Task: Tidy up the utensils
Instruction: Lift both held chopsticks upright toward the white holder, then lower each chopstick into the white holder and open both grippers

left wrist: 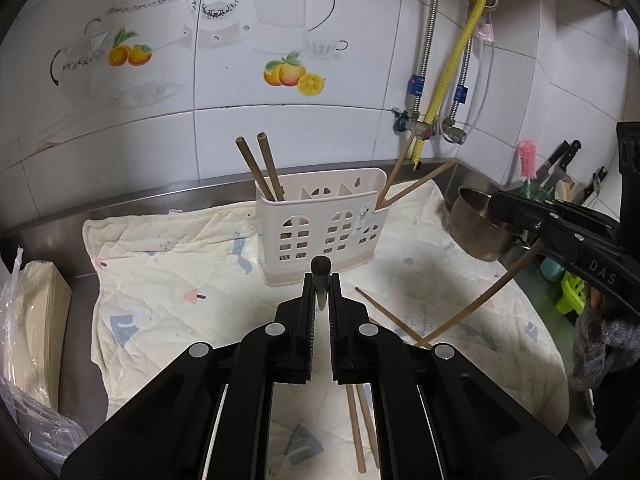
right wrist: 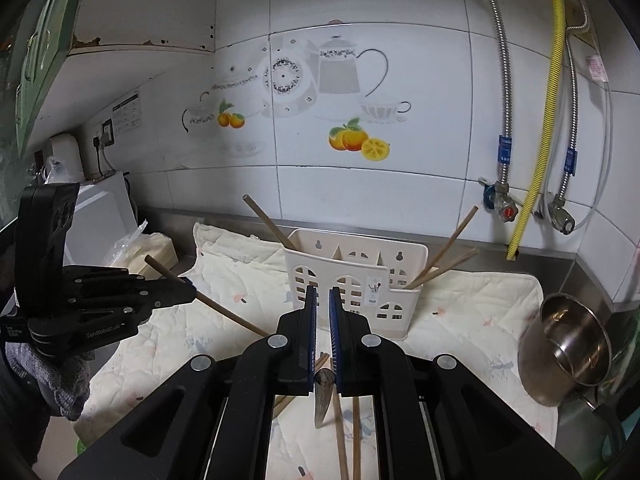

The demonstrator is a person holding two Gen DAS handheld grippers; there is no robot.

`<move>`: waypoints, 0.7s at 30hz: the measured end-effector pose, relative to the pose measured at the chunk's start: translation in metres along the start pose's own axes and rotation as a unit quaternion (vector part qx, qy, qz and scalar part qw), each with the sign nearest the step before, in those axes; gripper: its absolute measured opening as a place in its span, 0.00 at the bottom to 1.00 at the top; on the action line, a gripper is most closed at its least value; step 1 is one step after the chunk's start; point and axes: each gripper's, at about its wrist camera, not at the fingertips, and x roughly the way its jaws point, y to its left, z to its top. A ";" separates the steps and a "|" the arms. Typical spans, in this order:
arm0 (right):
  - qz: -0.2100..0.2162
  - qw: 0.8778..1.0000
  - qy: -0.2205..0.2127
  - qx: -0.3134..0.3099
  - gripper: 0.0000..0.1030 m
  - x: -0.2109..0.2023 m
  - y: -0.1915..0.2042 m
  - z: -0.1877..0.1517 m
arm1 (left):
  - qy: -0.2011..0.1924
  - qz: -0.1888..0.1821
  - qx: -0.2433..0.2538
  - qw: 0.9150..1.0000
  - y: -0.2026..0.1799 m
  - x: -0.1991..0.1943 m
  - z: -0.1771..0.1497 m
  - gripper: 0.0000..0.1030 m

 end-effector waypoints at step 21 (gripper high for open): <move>-0.043 0.998 -0.031 -0.041 0.06 0.009 -0.033 0.110 | -0.074 0.017 0.049 0.996 -0.021 -0.009 0.117 0.05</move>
